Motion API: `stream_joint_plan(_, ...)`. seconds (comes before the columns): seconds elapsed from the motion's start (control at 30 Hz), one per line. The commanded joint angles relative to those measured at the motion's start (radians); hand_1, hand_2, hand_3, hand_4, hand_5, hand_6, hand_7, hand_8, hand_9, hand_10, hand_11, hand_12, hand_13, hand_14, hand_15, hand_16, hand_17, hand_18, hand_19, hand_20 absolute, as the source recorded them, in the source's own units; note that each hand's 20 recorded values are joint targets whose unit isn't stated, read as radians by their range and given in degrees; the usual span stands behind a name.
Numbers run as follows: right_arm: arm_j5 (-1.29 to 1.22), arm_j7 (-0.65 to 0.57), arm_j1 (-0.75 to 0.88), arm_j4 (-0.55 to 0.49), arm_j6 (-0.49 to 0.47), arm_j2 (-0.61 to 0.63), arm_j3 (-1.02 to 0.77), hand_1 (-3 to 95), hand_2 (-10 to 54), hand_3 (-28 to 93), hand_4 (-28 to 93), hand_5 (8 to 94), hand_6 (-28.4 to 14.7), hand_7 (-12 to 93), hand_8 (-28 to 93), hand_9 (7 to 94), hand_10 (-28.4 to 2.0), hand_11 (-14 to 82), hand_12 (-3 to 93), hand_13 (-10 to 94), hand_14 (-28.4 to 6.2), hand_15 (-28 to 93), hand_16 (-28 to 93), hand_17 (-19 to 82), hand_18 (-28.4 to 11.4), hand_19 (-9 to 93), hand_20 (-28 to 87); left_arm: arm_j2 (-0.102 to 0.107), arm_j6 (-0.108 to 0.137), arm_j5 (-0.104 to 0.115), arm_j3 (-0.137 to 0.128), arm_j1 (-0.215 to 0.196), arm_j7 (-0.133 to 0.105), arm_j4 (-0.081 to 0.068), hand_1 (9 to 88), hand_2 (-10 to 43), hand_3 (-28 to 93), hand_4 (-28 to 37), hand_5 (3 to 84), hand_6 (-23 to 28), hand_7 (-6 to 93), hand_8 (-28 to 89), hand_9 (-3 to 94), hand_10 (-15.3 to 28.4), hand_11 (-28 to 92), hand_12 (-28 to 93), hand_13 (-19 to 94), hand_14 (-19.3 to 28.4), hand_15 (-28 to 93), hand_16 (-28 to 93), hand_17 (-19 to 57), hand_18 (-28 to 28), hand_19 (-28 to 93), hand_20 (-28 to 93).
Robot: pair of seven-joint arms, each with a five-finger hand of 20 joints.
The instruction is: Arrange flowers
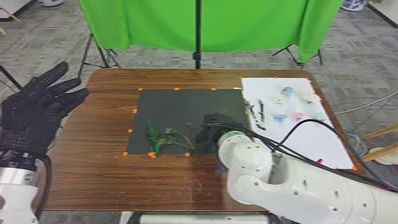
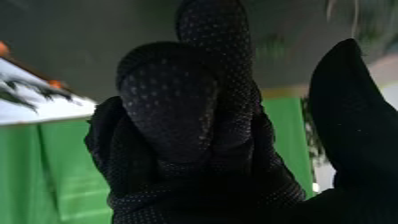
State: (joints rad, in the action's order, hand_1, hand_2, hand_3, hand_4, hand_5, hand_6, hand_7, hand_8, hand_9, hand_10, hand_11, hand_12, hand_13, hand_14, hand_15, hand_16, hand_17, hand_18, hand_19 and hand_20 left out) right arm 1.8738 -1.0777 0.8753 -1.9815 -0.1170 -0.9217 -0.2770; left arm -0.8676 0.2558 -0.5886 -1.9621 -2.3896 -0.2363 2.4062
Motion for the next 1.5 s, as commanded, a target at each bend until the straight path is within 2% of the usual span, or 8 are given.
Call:
stream_joint_plan(0.03,-0.025,0.023,0.026,-0.012,-0.037,-0.013,-0.006,29.3,0.2,70,-21,76.4,-7.2,13,-10,93.7,-13.6,30.3,18.3,92,-6.2,56,20,60,-19.4,93,43,-0.007,0.011,-0.005,0.005,-0.012,0.008,-0.001,20.9,8.3,76,-28.2,33.5,8.7,9.9,-8,28.6,19.3,26,11,22,27.1,52,-10,-9.4,28.3,58,-1)
stream_joint_plan(0.47,-0.035,0.108,0.021,-0.038,-0.016,-0.024,0.017,29.3,1.8,72,-21,76.8,-5.6,14,-10,93.6,-13.7,29.5,19.1,91,-6.9,58,20,58,-19.9,93,43,-0.006,0.012,-0.004,0.009,-0.012,0.007,-0.003,20.8,8.4,76,-28.2,33.1,8.7,10.4,-8,28.3,19.4,27,11,21,27.2,53,-10,-9.9,28.3,58,-1)
stream_joint_plan(0.77,-0.038,0.120,0.012,-0.036,-0.028,-0.039,0.019,29.5,1.7,73,-21,76.0,-5.5,14,-10,93.2,-13.7,29.9,19.5,90,-7.0,58,20,58,-19.7,93,44,-0.006,0.015,-0.004,0.015,-0.004,0.006,-0.005,20.8,8.4,76,-28.2,33.1,8.7,10.4,-8,28.2,19.3,27,11,21,27.2,53,-10,-9.9,28.3,59,-1)
stream_joint_plan(0.93,-0.040,0.107,0.008,-0.048,-0.046,-0.028,0.019,29.4,1.5,73,-21,76.1,-5.5,14,-10,93.0,-13.7,30.0,19.5,90,-6.9,59,20,58,-19.8,93,44,-0.011,0.016,-0.006,0.003,-0.020,0.004,0.000,20.8,8.4,77,-28.2,33.1,8.7,10.4,-8,28.2,19.3,27,11,21,27.3,53,-10,-9.9,28.3,59,-1)
stream_joint_plan(1.27,-0.051,0.121,0.015,-0.046,-0.079,-0.045,0.012,29.8,1.2,73,-20,75.3,-5.6,13,-11,92.3,-14.0,30.2,19.5,89,-7.1,59,20,58,-19.7,93,44,-0.009,0.014,-0.005,0.017,0.003,0.014,-0.008,20.8,8.3,77,-28.2,33.1,8.7,10.4,-8,28.2,19.3,27,11,21,27.2,53,-10,-9.9,28.3,59,-1)
stream_joint_plan(1.5,-0.024,0.098,-0.009,-0.055,-0.065,-0.026,0.024,29.4,1.6,73,-21,75.0,-5.3,13,-10,92.2,-14.0,30.1,19.3,89,-7.1,59,19,57,-19.8,93,43,-0.016,0.020,-0.003,0.006,-0.020,0.004,-0.002,20.8,8.4,76,-28.2,33.1,8.7,10.5,-8,28.2,19.3,27,11,21,27.2,53,-10,-9.9,28.3,59,-1)
